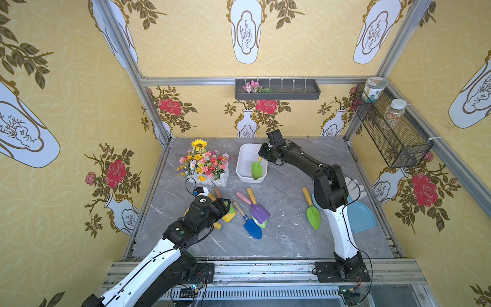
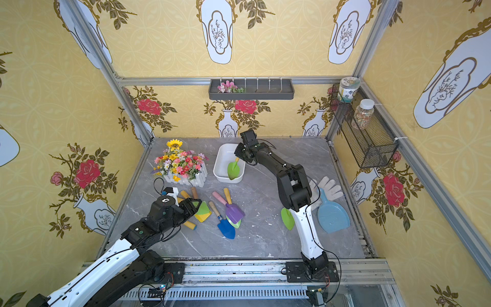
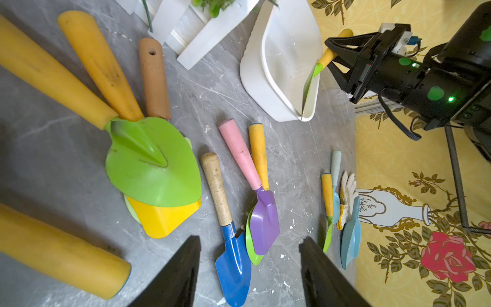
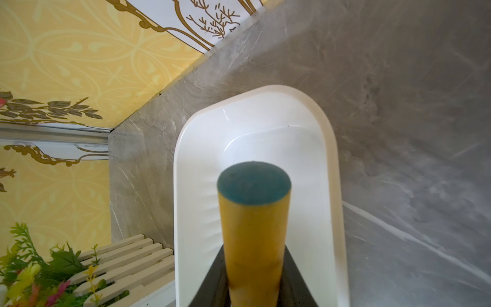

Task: Put the shovel into the storage box
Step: Move the storage box to the center of the board.

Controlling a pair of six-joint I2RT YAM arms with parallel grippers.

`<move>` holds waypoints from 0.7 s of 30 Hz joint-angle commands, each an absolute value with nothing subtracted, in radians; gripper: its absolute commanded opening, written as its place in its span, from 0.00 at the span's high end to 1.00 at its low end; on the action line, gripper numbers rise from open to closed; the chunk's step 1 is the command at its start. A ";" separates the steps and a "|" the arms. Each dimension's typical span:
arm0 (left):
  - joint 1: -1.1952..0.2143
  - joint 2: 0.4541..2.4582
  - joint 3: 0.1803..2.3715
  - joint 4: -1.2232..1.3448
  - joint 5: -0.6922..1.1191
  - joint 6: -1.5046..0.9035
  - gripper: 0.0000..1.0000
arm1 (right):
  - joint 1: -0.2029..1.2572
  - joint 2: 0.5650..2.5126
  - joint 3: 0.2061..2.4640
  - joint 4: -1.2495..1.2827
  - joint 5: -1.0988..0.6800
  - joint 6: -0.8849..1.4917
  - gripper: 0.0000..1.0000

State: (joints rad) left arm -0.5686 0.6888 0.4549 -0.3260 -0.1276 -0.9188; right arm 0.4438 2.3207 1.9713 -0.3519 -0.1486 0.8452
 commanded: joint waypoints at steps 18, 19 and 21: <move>-0.568 0.729 0.419 -0.268 -0.103 -0.939 0.36 | 0.426 2.381 2.039 -0.610 0.015 0.634 0.80; -0.568 0.733 0.418 -0.263 -0.101 -0.940 0.36 | 0.424 2.378 2.035 -0.615 0.021 0.625 0.80; -0.568 0.742 0.415 -0.252 -0.095 -0.942 0.36 | 0.418 2.376 2.044 -0.640 0.030 0.594 0.80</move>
State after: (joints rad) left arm -0.5686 0.7349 0.4221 -0.2905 -0.1085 -0.9360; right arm 0.4236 2.3943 2.0407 -0.5983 -0.0071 0.6601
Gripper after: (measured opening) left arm 0.638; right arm 0.284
